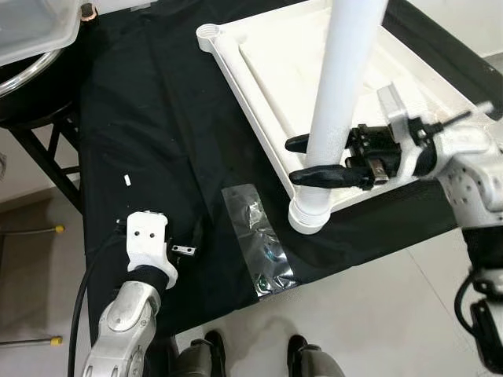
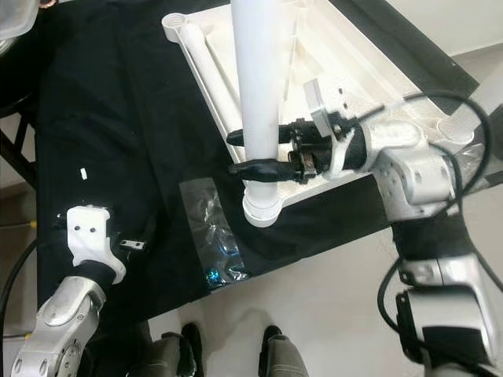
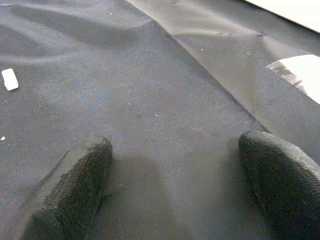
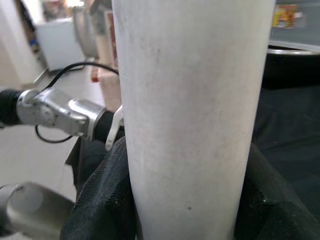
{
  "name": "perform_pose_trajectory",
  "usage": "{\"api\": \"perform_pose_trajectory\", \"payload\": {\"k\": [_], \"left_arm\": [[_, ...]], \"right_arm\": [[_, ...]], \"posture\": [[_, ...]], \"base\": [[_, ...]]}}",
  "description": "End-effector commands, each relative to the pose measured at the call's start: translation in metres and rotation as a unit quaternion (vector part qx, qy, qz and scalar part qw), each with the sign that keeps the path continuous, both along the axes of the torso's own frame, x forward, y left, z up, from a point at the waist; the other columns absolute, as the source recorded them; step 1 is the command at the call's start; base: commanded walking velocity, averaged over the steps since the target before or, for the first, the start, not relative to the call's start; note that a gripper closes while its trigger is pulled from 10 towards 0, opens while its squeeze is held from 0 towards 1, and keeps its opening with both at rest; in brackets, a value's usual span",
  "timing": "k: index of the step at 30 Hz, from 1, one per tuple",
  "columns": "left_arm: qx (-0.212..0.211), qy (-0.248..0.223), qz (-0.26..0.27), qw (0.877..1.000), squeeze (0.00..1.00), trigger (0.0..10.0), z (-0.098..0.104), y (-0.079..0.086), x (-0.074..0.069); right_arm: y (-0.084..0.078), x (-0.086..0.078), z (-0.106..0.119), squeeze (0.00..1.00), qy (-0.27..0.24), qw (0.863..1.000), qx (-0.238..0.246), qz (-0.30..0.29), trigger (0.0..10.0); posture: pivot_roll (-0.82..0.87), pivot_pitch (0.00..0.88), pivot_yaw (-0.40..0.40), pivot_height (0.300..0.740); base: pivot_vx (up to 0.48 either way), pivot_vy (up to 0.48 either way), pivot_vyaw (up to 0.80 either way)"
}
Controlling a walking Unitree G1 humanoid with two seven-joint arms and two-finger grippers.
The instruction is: Building children table
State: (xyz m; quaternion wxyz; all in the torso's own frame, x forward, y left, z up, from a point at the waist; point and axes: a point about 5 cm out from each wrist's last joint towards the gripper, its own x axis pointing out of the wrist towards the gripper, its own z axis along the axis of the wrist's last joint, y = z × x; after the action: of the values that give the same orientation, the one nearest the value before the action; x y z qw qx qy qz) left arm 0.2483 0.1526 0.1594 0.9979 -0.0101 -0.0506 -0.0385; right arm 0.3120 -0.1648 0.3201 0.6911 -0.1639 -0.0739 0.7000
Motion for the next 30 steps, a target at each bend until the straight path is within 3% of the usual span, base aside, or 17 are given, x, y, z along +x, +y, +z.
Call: {"api": "perform_pose_trajectory", "payload": {"k": [1,6,15,23,30], "left_arm": [[0.001,0.020,0.005,1.000,0.00,10.0,-0.007,0.003,-0.004],[0.000,0.020,0.007,1.000,0.00,10.0,-0.007,0.003,-0.005],[0.002,0.021,0.008,1.000,0.00,10.0,-0.006,0.005,-0.007],[0.004,0.022,0.007,1.000,0.00,10.0,-0.006,0.006,-0.007],[0.005,0.022,0.007,1.000,0.00,10.0,-0.006,0.007,-0.007]], "right_arm": [[0.002,0.004,-0.009,0.00,0.013,1.000,-0.024,0.002,10.0],[0.004,0.011,-0.003,0.00,-0.011,0.999,-0.031,0.011,10.0],[0.009,0.008,0.001,0.00,-0.025,0.998,-0.034,0.053,10.0],[0.007,0.009,0.002,0.00,-0.021,0.998,-0.018,0.059,10.0],[0.004,-0.001,0.005,0.00,0.004,0.996,0.006,0.089,10.0]], "posture": [[0.06,0.366,0.027,0.740],[0.07,0.371,0.024,0.740],[0.08,0.377,0.034,0.740],[0.09,0.377,0.039,0.740],[0.09,0.376,0.042,0.740]], "base": [[0.000,0.000,0.00],[0.000,0.000,0.00],[0.000,0.000,0.00],[0.000,0.000,0.00],[0.000,0.000,0.00]]}}
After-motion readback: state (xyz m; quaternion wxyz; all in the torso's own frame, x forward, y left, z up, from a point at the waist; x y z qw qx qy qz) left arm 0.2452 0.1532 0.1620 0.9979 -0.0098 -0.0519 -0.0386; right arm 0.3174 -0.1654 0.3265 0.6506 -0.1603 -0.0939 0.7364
